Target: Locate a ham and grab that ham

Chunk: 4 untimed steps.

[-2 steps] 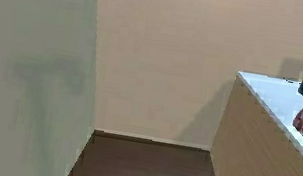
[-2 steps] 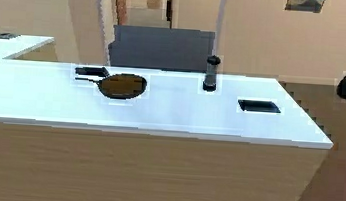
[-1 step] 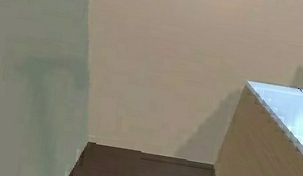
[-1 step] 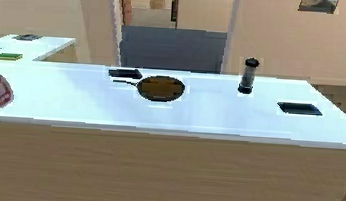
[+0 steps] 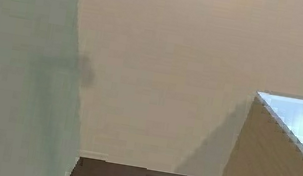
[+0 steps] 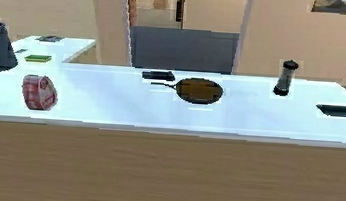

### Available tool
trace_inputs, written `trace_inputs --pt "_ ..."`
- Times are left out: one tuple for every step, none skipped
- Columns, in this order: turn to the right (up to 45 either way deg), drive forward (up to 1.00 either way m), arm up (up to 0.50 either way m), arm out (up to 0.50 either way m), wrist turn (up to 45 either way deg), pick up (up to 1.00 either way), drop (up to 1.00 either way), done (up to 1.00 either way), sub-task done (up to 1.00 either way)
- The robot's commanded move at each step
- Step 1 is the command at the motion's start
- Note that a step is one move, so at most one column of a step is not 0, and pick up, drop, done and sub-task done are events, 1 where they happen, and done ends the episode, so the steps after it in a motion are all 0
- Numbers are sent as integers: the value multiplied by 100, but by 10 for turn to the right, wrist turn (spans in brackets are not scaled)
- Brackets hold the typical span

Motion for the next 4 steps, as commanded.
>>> trace_inputs --pt "120 0 0 0 0 0 0 0 0" --pt "0 80 0 0 0 0 0 0 0" --pt "0 0 50 0 0 0 0 0 0" --pt "0 0 38 0 0 0 0 0 0"
